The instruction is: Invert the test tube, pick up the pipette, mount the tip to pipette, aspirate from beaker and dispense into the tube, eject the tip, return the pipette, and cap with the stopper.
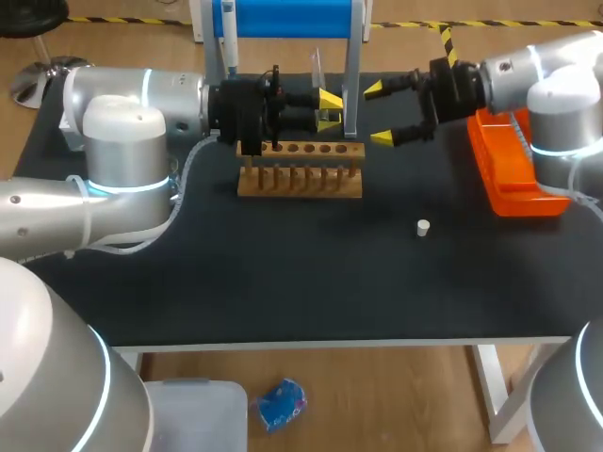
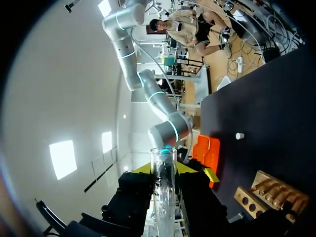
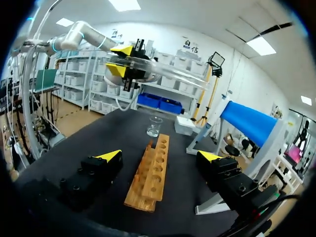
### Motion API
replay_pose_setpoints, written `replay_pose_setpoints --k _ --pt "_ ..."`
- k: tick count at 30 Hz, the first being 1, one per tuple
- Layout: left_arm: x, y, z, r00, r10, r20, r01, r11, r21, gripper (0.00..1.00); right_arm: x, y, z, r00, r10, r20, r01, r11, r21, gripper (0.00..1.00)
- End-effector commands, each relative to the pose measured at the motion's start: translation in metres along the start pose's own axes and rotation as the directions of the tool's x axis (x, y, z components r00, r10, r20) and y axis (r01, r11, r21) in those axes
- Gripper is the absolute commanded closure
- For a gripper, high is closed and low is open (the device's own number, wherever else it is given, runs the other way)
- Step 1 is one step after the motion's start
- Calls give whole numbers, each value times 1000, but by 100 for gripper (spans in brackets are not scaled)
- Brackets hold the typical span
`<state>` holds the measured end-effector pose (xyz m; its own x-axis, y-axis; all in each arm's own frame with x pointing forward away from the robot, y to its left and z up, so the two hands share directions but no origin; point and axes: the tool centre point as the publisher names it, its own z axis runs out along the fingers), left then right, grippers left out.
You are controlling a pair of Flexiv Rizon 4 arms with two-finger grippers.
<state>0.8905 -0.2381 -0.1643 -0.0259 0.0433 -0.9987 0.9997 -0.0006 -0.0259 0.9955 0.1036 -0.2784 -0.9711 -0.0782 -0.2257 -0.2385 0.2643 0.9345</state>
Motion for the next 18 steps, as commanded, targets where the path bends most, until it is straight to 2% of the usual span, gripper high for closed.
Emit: replay_pose_setpoints --k 1,6,18 --pt "0 0 0 1000 2 1 -2 1000 1 100 4 -2 -3 1000 -15 10 15 1000 22 0" --pt "0 0 0 1000 2 1 -2 1000 1 100 8 -9 -4 1000 1 16 -2 997 78 0" --pt "0 0 0 1000 2 1 -2 1000 1 100 8 -14 -2 999 45 29 -48 994 95 0"
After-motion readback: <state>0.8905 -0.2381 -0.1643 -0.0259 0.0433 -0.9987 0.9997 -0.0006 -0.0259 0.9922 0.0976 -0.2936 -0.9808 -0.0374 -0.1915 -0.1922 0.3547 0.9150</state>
